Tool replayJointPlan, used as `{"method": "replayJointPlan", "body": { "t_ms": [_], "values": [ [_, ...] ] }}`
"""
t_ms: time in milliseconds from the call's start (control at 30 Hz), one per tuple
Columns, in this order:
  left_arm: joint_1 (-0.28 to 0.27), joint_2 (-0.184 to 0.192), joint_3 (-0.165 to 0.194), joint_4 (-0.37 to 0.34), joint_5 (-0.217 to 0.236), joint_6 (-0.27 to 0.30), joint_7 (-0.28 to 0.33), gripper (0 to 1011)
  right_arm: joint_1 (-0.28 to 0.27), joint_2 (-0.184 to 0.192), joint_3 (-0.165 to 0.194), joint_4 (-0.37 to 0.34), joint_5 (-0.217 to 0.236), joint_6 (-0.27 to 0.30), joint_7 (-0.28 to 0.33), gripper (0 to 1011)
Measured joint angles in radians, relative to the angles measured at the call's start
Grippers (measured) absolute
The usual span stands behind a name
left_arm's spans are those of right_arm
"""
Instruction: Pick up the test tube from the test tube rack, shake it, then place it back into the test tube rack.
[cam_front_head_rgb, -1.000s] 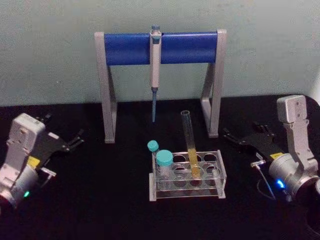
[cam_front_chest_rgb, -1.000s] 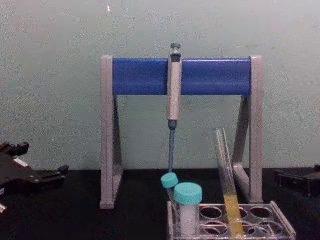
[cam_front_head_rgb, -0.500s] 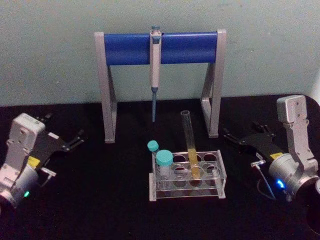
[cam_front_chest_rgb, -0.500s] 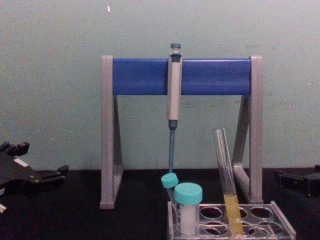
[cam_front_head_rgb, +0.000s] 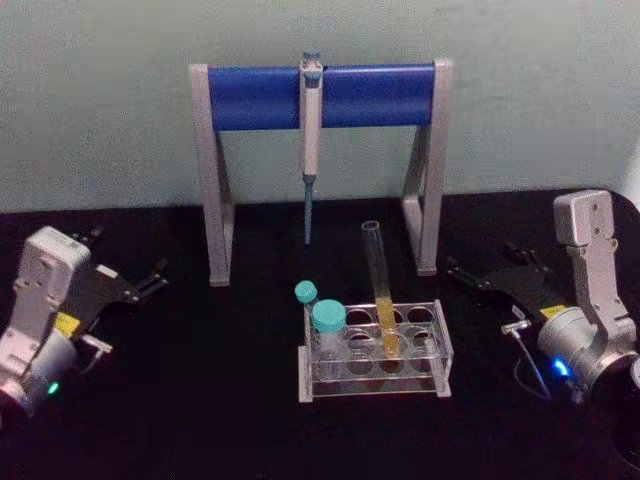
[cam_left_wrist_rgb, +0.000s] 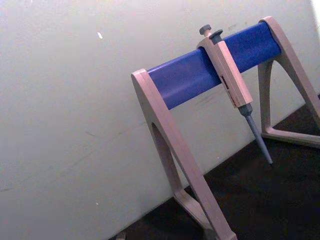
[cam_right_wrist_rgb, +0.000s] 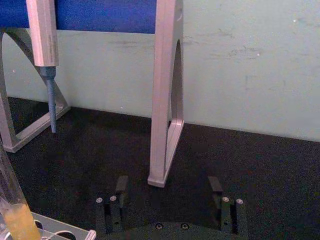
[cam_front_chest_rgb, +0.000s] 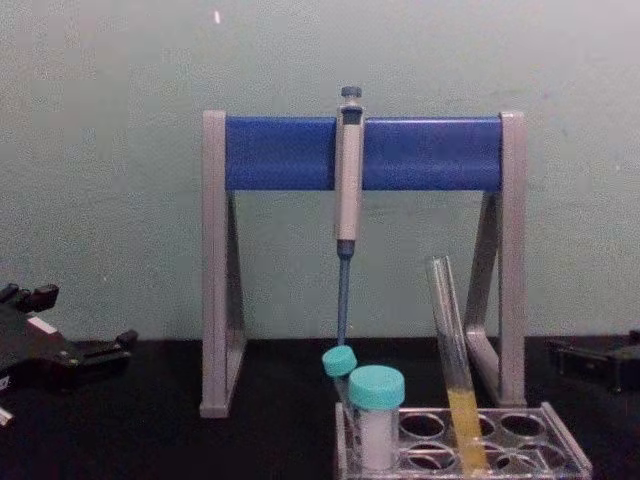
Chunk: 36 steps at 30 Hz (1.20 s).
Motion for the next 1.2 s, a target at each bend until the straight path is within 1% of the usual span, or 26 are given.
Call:
{"method": "replayJointPlan", "body": {
  "t_ms": [1200],
  "values": [
    [0.0,0.0,0.0,0.0,0.0,0.0,0.0,1001,0.0,0.0,0.0,0.0,0.0,0.0,0.0,1000]
  ]
}}
